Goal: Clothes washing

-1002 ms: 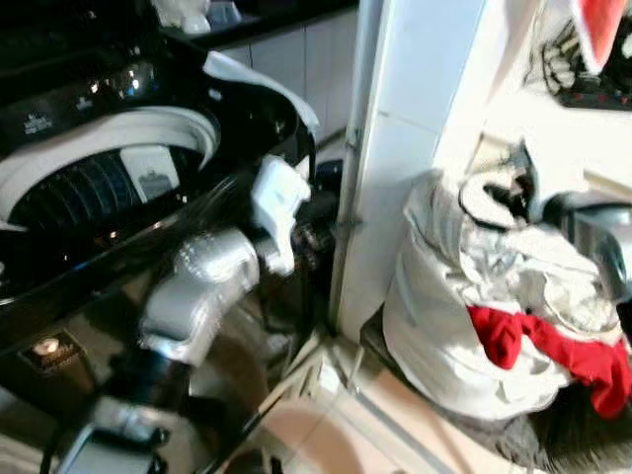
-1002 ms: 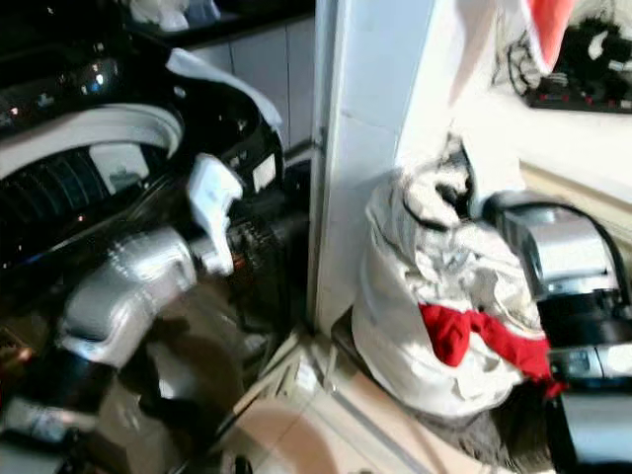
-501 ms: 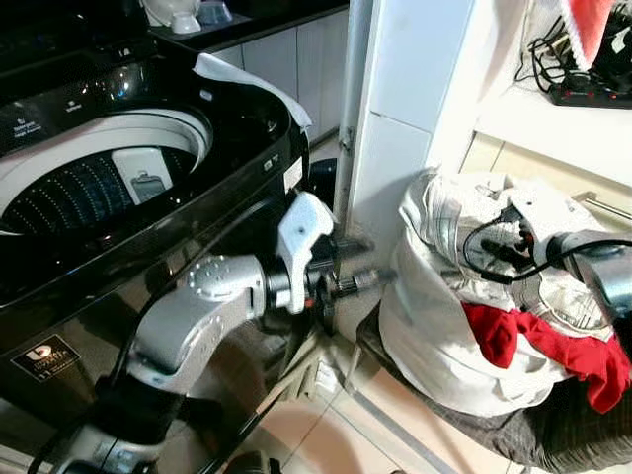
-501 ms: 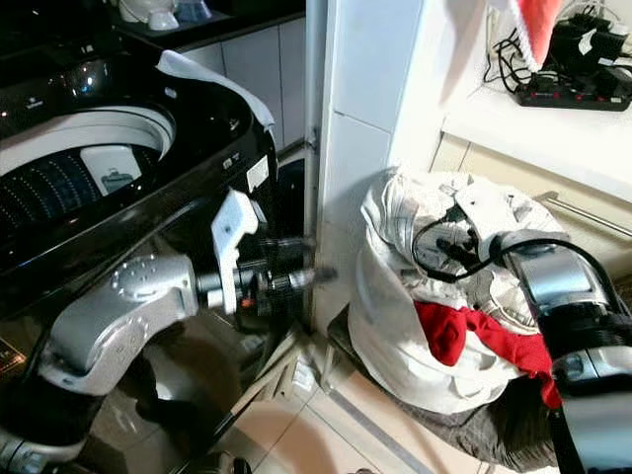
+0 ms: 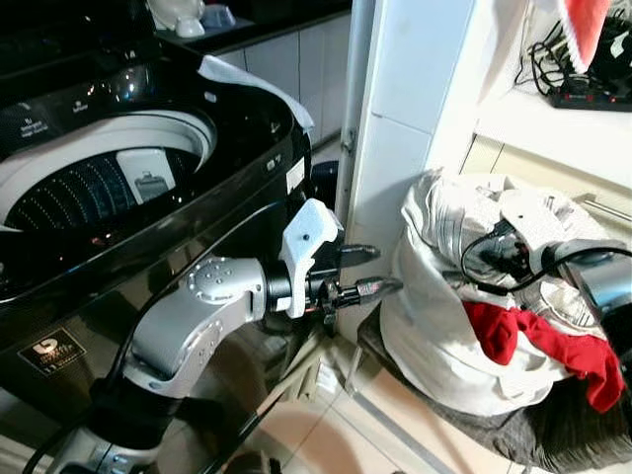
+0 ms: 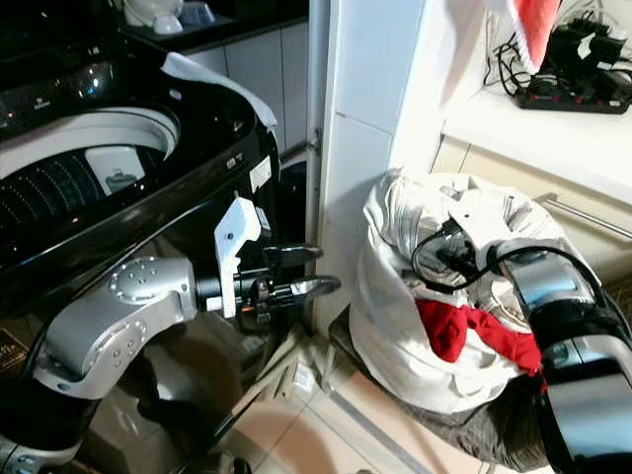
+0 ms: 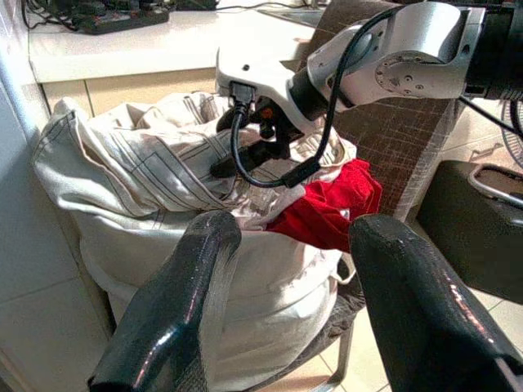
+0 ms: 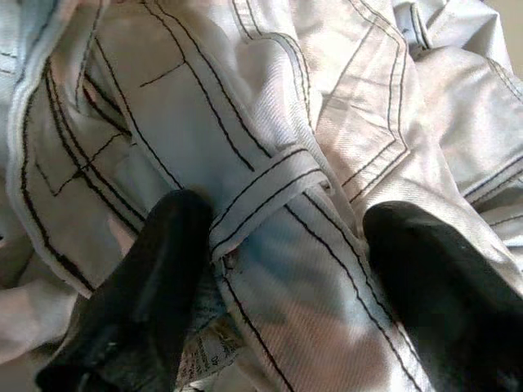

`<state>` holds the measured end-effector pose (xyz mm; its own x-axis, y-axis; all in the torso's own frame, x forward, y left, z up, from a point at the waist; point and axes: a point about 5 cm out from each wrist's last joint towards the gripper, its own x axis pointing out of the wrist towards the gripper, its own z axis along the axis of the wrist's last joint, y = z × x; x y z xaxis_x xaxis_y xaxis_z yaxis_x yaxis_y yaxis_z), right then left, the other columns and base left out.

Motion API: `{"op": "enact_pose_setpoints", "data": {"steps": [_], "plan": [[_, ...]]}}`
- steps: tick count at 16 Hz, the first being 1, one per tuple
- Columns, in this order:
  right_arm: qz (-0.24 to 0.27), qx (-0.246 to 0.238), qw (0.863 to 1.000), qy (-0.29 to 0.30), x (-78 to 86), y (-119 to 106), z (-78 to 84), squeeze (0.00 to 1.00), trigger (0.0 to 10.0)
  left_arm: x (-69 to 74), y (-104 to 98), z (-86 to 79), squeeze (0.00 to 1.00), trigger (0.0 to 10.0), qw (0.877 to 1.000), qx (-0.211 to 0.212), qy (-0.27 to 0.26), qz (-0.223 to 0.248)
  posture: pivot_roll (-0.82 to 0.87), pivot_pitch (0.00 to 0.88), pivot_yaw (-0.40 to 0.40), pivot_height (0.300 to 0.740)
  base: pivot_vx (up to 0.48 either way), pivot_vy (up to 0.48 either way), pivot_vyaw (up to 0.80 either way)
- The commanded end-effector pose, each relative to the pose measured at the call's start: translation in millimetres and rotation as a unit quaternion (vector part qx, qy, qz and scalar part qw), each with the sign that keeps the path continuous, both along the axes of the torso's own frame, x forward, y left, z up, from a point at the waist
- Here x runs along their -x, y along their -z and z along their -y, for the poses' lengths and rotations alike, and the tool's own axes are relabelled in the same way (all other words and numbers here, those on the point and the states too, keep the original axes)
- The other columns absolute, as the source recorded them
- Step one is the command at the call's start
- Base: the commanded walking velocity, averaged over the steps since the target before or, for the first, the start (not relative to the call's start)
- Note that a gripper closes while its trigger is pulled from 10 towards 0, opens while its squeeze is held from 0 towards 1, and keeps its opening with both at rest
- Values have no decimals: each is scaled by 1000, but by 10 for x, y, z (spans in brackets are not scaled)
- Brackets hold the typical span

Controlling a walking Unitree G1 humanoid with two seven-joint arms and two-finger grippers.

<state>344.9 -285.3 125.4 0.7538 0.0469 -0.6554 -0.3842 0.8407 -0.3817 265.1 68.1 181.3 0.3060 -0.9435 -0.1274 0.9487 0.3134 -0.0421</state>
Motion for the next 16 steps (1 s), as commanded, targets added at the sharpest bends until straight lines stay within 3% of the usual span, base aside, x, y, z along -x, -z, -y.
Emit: {"op": "enact_pose_setpoints", "data": {"steps": [1, 16], "plan": [[-7, 4, 1000, 14, 18, 16, 57, 0, 0, 13, -24, -20, 0, 10000, 1000, -6, 2, 9, 40, 0, 22, 740, 0, 0, 0], [-9, -9, 1000, 13, -3, -40, 128, 0, 0, -130, 19, -86, 0, 10000, 998, -18, -55, 21, 31, 0, 24, 740, 0, 0, 0]]}}
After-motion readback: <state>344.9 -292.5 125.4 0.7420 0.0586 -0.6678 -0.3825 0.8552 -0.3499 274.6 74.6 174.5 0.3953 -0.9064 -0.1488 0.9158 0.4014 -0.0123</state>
